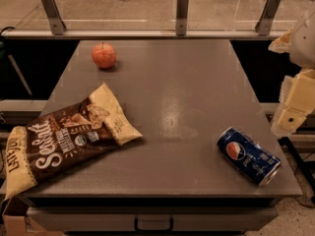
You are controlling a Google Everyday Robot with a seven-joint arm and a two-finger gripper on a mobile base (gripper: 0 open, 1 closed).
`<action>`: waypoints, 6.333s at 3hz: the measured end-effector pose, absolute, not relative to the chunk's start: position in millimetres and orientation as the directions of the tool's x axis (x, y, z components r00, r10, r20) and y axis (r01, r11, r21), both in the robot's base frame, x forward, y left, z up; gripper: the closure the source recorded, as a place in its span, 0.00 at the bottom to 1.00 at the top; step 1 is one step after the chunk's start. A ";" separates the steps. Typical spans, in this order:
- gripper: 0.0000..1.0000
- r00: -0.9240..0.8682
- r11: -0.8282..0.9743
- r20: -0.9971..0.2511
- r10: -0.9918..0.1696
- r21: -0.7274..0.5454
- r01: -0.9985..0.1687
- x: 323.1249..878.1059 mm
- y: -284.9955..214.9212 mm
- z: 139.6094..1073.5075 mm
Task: Place pepsi can upright
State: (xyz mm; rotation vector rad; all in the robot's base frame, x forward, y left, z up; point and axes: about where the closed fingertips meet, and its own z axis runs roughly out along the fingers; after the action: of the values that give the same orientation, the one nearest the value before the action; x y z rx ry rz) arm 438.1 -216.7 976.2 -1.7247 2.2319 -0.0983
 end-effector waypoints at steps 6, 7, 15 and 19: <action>0.18 -0.498 0.512 -0.133 -0.857 -0.112 -0.852 438.9 -208.4 849.7; 0.41 -0.531 0.543 -0.127 -0.838 -0.085 -0.836 433.6 -201.8 842.4; 1.00 0.119 -0.178 -0.992 -0.032 -0.111 -0.978 463.5 -111.2 939.4; 0.14 0.129 -0.266 -0.991 0.033 -0.133 -0.955 464.4 -121.6 896.2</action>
Offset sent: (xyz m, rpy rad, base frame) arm -0.0022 0.0143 -0.0286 0.0485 0.0604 0.0158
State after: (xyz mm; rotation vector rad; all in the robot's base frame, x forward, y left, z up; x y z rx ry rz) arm 464.4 -121.6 896.2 -1.4533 0.9577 1.3085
